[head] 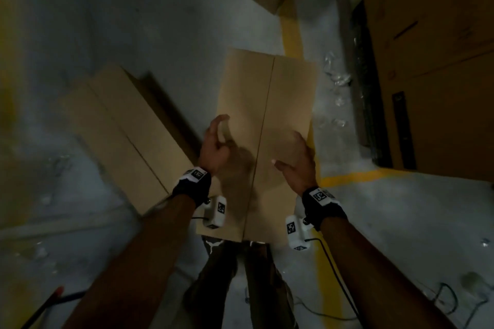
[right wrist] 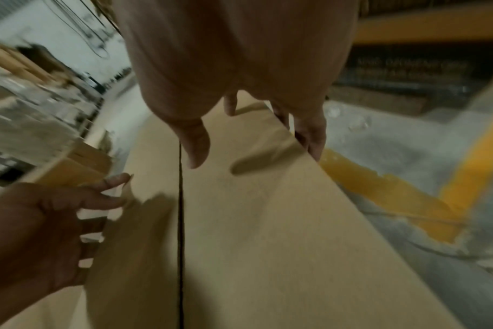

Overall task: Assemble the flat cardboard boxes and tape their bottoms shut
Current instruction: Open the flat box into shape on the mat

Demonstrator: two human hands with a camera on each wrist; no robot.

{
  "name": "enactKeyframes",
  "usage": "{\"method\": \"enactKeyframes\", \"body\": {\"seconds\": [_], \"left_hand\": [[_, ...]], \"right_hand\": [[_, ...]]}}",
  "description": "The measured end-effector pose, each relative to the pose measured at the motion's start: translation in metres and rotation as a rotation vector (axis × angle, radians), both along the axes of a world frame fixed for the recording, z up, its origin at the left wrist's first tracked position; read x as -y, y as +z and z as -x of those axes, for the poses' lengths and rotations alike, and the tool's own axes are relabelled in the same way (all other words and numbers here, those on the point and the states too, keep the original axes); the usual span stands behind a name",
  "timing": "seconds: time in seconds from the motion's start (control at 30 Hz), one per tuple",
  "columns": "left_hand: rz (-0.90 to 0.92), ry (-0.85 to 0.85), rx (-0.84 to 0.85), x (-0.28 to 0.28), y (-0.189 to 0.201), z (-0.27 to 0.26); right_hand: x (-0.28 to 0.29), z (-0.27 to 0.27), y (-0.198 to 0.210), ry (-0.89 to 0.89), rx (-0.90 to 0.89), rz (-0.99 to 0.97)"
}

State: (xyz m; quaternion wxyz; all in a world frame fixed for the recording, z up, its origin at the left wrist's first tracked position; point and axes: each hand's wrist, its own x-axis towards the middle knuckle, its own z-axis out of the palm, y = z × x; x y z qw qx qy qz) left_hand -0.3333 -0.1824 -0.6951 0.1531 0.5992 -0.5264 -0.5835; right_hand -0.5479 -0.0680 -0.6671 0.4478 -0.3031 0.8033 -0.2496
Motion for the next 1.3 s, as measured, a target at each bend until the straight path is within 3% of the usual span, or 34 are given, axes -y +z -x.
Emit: {"method": "enactKeyframes", "body": {"seconds": [0.27, 0.47, 0.7, 0.93, 1.13, 1.3], "left_hand": [[0.285, 0.121, -0.008, -0.011, 0.289, -0.017], [0.468, 0.254, -0.015, -0.055, 0.432, -0.052], [0.620, 0.458, 0.019, -0.114, 0.541, -0.126], [0.769, 0.679, 0.105, -0.203, 0.637, -0.236], [0.836, 0.907, 0.198, -0.355, 0.686, -0.338], [0.807, 1.110, 0.344, -0.502, 0.705, -0.418]], "right_hand": [[0.005, -0.010, 0.265, 0.096, -0.140, 0.307], [0.003, -0.035, 0.410, 0.222, -0.216, 0.417], [0.003, -0.099, 0.526, 0.474, -0.143, 0.651], [-0.029, -0.205, 0.608, 0.703, -0.041, 0.849], [-0.119, -0.332, 0.653, 0.961, 0.019, 0.896], [-0.220, -0.443, 0.665, 1.170, 0.111, 0.898]]}}
